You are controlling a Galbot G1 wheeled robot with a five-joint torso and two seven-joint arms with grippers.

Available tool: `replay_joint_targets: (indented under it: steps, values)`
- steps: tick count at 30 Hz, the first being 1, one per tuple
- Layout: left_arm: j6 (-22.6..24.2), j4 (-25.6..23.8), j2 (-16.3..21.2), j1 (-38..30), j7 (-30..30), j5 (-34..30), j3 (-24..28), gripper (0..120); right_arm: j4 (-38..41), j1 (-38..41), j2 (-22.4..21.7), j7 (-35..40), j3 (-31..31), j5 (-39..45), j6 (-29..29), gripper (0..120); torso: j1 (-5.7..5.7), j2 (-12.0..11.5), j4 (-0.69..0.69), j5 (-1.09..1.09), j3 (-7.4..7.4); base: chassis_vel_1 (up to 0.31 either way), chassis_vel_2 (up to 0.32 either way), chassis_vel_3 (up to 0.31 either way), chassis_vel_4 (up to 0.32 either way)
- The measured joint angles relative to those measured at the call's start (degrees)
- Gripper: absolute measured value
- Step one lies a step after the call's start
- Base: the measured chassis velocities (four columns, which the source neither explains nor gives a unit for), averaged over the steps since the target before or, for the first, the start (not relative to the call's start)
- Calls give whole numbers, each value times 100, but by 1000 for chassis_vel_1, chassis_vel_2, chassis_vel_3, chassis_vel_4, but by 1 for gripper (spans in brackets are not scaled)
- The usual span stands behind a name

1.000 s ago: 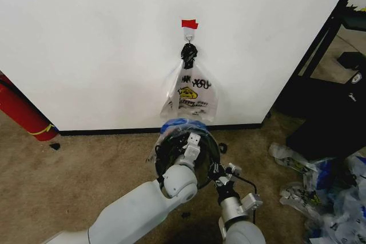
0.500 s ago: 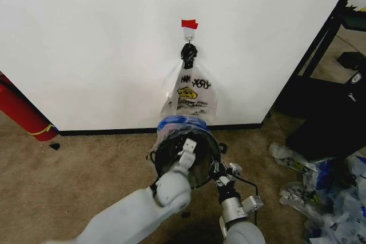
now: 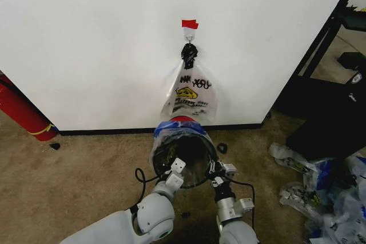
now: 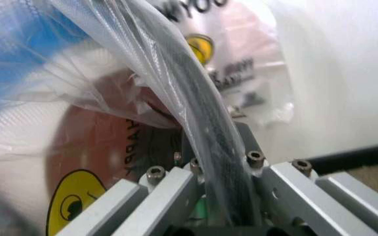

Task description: Pick up the garbage bag from the wall and place it over the trash bin.

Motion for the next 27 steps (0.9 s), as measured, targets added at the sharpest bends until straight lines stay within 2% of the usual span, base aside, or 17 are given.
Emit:
replay_joint_targets:
  steps: [10,17,27]
  values:
    - [183,352,-251,-425,-64,-391,59,0,164,-122,-77,-343,-6,-164,131,0,0,0,0,1,0,0,0,0,0]
    - [137,858,-374,-685,-83,-384,12,0,368,-189,-134,-429,-75,7,137,0,0,0,0,1,0,0,0,0,0]
    - [-70,1187,-552,-843,51,-147,-116,0,668,-257,-190,-364,-278,379,-93,0,0,0,0,1,0,0,0,0,0]
